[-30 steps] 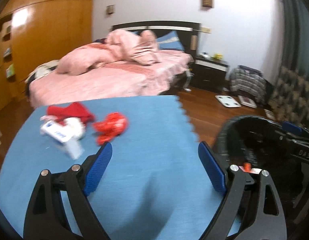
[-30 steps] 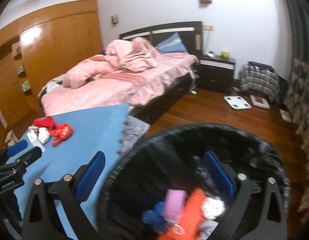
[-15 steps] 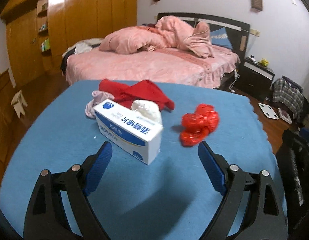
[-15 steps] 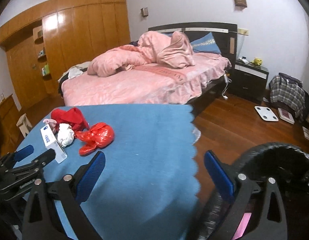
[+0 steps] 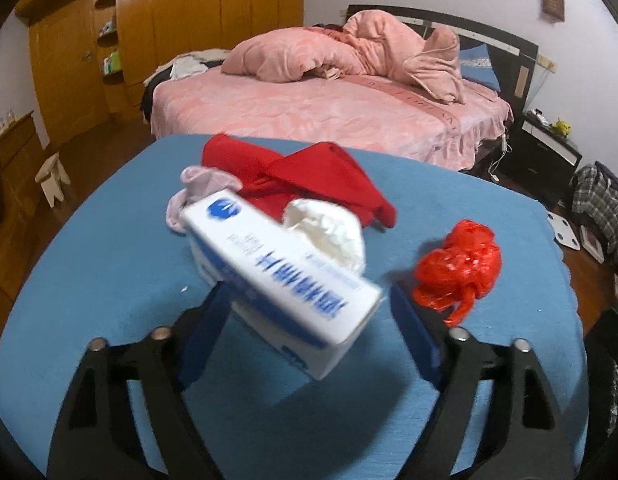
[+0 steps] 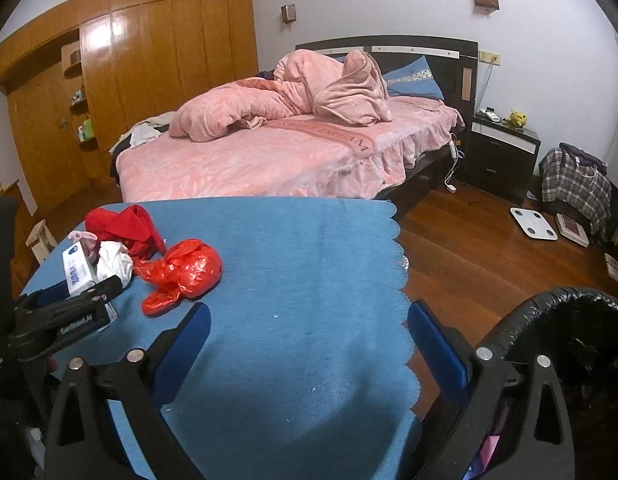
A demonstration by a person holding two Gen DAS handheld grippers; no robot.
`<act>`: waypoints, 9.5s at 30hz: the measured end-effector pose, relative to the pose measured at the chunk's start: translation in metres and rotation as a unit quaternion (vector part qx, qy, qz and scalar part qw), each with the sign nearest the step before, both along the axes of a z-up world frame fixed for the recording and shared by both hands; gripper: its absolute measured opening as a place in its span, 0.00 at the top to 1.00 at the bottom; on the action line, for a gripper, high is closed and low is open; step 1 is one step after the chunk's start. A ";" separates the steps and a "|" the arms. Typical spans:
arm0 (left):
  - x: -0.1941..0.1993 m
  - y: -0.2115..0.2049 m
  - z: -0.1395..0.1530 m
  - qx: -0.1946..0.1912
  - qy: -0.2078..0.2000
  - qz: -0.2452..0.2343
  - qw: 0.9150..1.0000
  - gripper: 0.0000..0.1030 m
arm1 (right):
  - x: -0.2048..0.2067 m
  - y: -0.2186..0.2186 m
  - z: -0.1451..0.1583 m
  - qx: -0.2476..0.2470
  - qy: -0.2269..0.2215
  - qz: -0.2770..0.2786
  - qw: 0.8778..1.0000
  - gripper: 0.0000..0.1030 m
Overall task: Collect trash
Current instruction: 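Return to the table and grasp the white alcohol-pad box with the left tool, then grasp the red plastic bag with the right tool while the left holds the box, then carry the box and red bag over the bin and open both tools, then return to the table and grasp the white tissue ball with the right tool, then grasp the pink sock with the left tool while the right holds the white tissue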
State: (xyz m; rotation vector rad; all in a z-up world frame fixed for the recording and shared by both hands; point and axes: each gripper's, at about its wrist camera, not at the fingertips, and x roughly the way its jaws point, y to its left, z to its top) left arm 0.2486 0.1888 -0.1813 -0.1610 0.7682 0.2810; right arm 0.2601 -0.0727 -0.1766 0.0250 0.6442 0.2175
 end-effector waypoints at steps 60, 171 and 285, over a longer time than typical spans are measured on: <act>-0.028 0.049 -0.012 -0.041 0.017 -0.005 0.999 0.71 | 0.050 0.121 -0.033 -0.020 0.072 0.124 0.989 0.81; -0.084 -0.164 0.065 -0.034 -0.083 -0.215 0.972 0.17 | -0.107 -0.177 0.034 0.018 0.004 -0.093 0.996 0.06; 0.007 0.103 -0.009 -0.068 0.006 -0.050 0.996 0.27 | 0.029 0.130 -0.029 0.015 0.083 0.119 0.989 0.67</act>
